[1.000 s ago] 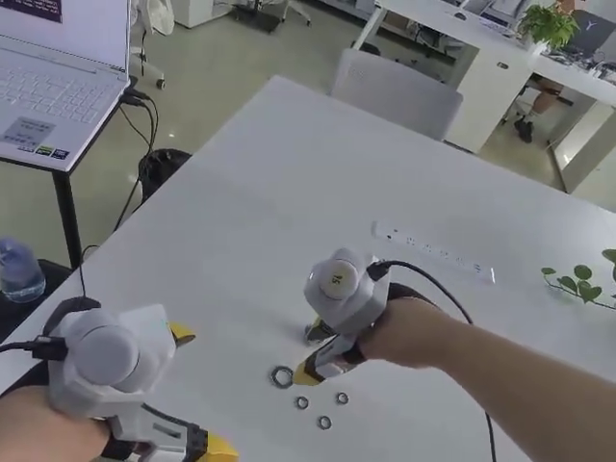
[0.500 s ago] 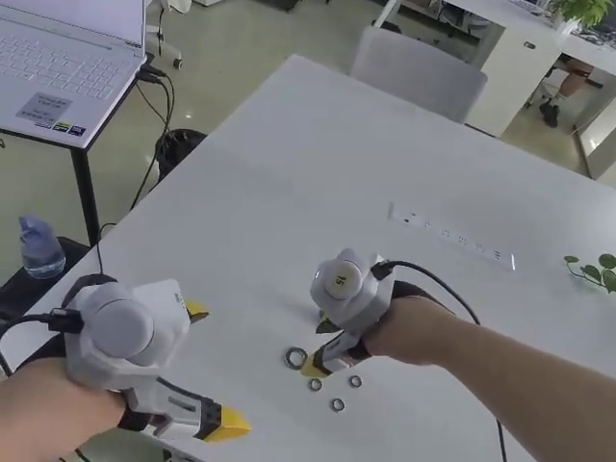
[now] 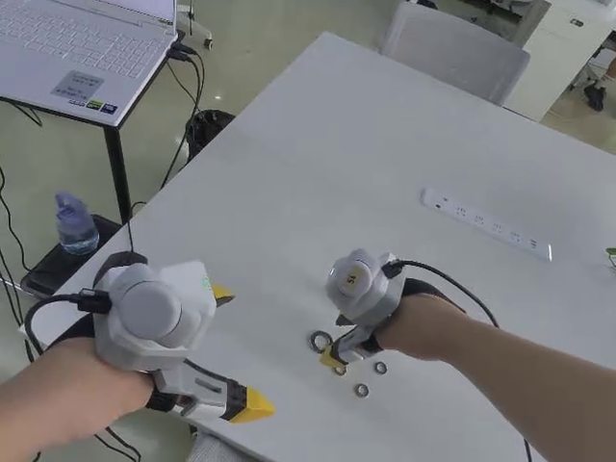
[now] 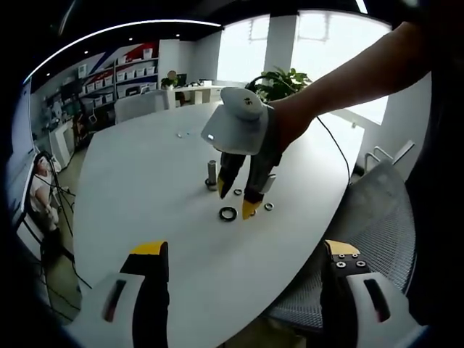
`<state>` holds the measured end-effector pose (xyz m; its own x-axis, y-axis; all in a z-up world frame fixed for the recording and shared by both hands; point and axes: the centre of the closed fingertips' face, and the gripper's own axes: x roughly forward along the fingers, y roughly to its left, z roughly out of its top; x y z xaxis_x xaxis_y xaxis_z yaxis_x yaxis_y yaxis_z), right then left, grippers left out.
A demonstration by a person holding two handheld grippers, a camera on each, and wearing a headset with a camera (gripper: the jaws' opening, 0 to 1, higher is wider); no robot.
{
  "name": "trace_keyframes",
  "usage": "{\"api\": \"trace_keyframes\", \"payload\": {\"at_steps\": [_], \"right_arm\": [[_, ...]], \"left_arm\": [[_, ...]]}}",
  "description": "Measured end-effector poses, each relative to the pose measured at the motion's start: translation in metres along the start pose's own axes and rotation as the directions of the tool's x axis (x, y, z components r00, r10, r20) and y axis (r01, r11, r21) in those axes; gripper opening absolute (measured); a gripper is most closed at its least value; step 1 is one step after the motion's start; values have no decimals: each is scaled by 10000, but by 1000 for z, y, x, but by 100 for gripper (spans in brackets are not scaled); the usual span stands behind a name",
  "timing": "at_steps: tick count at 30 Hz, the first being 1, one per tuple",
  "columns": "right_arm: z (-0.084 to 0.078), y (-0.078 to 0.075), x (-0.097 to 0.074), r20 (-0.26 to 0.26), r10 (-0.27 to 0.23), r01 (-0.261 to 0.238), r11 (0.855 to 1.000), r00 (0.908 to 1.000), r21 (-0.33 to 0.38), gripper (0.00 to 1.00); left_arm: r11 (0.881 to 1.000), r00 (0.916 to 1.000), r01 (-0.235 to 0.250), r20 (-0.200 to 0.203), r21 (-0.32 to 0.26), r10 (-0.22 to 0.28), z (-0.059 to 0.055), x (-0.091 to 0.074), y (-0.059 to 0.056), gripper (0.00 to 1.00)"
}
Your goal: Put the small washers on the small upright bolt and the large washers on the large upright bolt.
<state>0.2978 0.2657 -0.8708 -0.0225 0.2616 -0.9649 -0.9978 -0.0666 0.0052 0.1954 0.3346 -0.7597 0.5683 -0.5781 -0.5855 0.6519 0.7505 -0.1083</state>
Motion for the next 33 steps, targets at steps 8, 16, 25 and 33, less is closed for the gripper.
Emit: {"api": "trace_keyframes", "payload": {"at_steps": [8,16,25,33], "right_arm": [[2,-3,7,-37,7,-8,10000,10000,-71,41],[2,-3,12,-173,-27,25,9999,9998,-108,39],[2,-1,12,-330,-41,38,9999,9994,-101,32],[1,-2,12,-354,-70,64,9998,9993,-180,25]], "left_arm": [[10000,10000,-82,-8,-16,82,2,0,0,86],[9999,9999,-81,-70,-109,80,-3,0,-4,85],[9997,9999,-120,-72,-219,119,-8,-1,-4,83],[9994,9998,-181,-34,-302,180,-7,-3,-3,82]]}}
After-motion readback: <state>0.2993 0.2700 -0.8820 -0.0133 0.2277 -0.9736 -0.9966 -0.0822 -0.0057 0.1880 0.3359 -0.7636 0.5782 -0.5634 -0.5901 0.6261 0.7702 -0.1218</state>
